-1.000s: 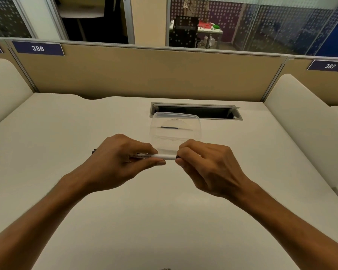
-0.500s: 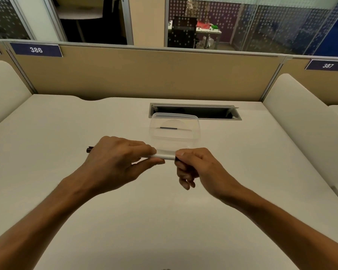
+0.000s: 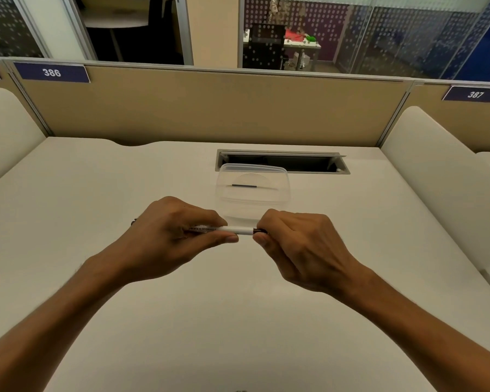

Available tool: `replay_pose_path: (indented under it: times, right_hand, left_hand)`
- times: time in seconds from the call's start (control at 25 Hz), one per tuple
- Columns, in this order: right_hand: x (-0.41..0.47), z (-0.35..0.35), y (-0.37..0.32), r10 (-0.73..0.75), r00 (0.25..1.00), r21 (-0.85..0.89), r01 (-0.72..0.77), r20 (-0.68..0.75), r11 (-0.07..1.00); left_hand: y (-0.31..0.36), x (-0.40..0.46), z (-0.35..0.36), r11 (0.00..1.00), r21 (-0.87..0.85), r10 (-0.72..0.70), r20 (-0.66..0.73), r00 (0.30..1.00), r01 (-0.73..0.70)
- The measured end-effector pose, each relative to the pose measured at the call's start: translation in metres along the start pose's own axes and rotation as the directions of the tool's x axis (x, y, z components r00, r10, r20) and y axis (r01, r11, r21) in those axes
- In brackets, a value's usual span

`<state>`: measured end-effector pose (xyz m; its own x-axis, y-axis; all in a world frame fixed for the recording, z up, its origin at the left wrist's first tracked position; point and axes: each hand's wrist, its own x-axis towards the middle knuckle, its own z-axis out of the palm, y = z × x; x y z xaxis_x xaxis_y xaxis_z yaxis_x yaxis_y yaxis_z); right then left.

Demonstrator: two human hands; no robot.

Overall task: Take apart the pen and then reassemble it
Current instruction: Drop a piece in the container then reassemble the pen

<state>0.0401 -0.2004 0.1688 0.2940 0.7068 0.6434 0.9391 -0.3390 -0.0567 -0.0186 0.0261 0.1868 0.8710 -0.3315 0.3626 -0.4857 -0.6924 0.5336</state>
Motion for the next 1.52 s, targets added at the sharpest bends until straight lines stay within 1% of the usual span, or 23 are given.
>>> replay_pose_path:
  times: [0.12, 0.24, 0.36, 0.44, 0.48, 0.52, 0.6, 0.64, 0.72, 0.76, 0.8, 0.88, 0.92, 0.96, 1.0, 1.04, 1.08, 1.12, 1.16, 1.24, 1.32, 1.4, 1.52]
  right_hand:
    - [0.001, -0.002, 0.000, -0.016, 1.000, 0.011, 0.015, 0.027, 1.000]
    - [0.002, 0.000, -0.004, -0.001, 0.999, 0.066, -0.002, 0.042, 0.998]
    - [-0.001, 0.002, -0.009, 0.069, 0.995, 0.167, -0.080, 0.071, 0.983]
    - [-0.005, 0.005, -0.013, 0.192, 0.974, 0.310, -0.219, 0.115, 0.925]
    - [-0.007, 0.007, -0.016, 0.282, 0.947, 0.419, -0.322, 0.156, 0.849]
    - [-0.008, 0.009, -0.019, 0.371, 0.904, 0.533, -0.426, 0.213, 0.731]
    - [-0.009, 0.011, -0.025, 0.481, 0.798, 0.696, -0.576, 0.363, 0.429]
    - [-0.008, 0.012, -0.027, 0.495, 0.744, 0.731, -0.624, 0.448, 0.277]
    - [-0.006, 0.010, -0.025, 0.459, 0.638, 0.723, -0.691, 0.618, -0.012]
    - [-0.005, 0.008, -0.022, 0.428, 0.594, 0.694, -0.710, 0.681, -0.119]
    - [-0.003, 0.006, -0.020, 0.402, 0.559, 0.665, -0.721, 0.725, -0.195]
    - [-0.001, 0.003, -0.016, 0.386, 0.519, 0.627, -0.740, 0.763, -0.243]
    - [-0.001, 0.003, -0.014, 0.407, 0.522, 0.634, -0.744, 0.750, -0.213]
    - [0.000, 0.004, -0.014, 0.453, 0.559, 0.665, -0.738, 0.695, -0.110]
    - [-0.001, 0.006, -0.014, 0.514, 0.634, 0.690, -0.716, 0.578, 0.106]
    - [-0.003, 0.009, -0.013, 0.541, 0.739, 0.635, -0.650, 0.401, 0.417]
    - [-0.004, 0.011, -0.011, 0.487, 0.845, 0.435, -0.531, 0.219, 0.727]
    - [-0.005, 0.012, -0.008, 0.374, 0.922, 0.190, -0.387, 0.102, 0.903]
    - [-0.005, 0.011, -0.006, 0.266, 0.963, 0.013, -0.267, 0.052, 0.964]
    - [-0.006, 0.012, -0.002, 0.121, 0.992, -0.099, -0.117, 0.032, 0.988]
    - [-0.005, 0.015, 0.000, 0.042, 0.999, -0.086, -0.041, 0.006, 0.995]
    - [-0.004, 0.017, -0.001, 0.014, 0.999, -0.041, -0.016, -0.038, 0.999]
    - [-0.002, 0.014, -0.003, 0.084, 0.995, 0.089, -0.079, -0.052, 0.993]
  left_hand:
    - [0.000, 0.001, -0.001, 0.999, -0.033, 0.006, 0.009, 1.000, -0.006]
    - [0.002, 0.001, -0.003, 0.997, 0.050, 0.058, 0.013, 0.998, -0.059]
    - [0.004, 0.000, -0.002, 0.983, 0.141, 0.119, -0.001, 0.993, -0.118]
    - [0.006, 0.001, 0.001, 0.973, 0.188, 0.141, -0.014, 0.990, -0.136]
    - [0.007, 0.002, 0.002, 0.962, 0.227, 0.157, -0.019, 0.987, -0.149]
    - [0.008, 0.001, 0.003, 0.945, 0.281, 0.180, -0.019, 0.984, -0.167]
    - [0.008, 0.000, 0.005, 0.887, 0.412, 0.225, 0.008, 0.974, -0.208]
    - [0.008, -0.001, 0.006, 0.848, 0.478, 0.245, 0.031, 0.969, -0.230]
    - [0.007, -0.003, 0.008, 0.769, 0.582, 0.270, 0.079, 0.960, -0.264]
    - [0.006, -0.003, 0.008, 0.741, 0.614, 0.275, 0.093, 0.957, -0.272]
    - [0.006, -0.001, 0.008, 0.727, 0.628, 0.276, 0.102, 0.956, -0.277]
    - [0.005, 0.002, 0.007, 0.746, 0.606, 0.267, 0.106, 0.958, -0.275]
    - [0.005, 0.004, 0.007, 0.773, 0.577, 0.254, 0.096, 0.962, -0.262]
    - [0.005, 0.006, 0.006, 0.805, 0.542, 0.238, 0.077, 0.968, -0.242]
    - [0.004, 0.007, 0.006, 0.838, 0.501, 0.217, 0.053, 0.975, -0.214]
    - [0.003, 0.008, 0.005, 0.873, 0.455, 0.182, 0.031, 0.983, -0.176]
    - [0.002, 0.009, 0.004, 0.905, 0.405, 0.133, 0.020, 0.991, -0.130]
    - [0.000, 0.009, 0.003, 0.931, 0.354, 0.083, 0.021, 0.996, -0.085]
    - [-0.003, 0.009, 0.001, 0.954, 0.297, 0.040, 0.030, 0.999, -0.047]
    - [-0.006, 0.009, 0.000, 0.988, 0.155, -0.009, 0.063, 0.998, -0.001]
    - [-0.007, 0.008, -0.001, 0.999, 0.034, -0.017, 0.094, 0.995, 0.014]
    - [-0.007, 0.007, 0.001, 1.000, -0.016, -0.004, 0.099, 0.995, 0.005]
    - [-0.003, 0.006, 0.002, 1.000, 0.019, 0.023, 0.053, 0.998, -0.024]
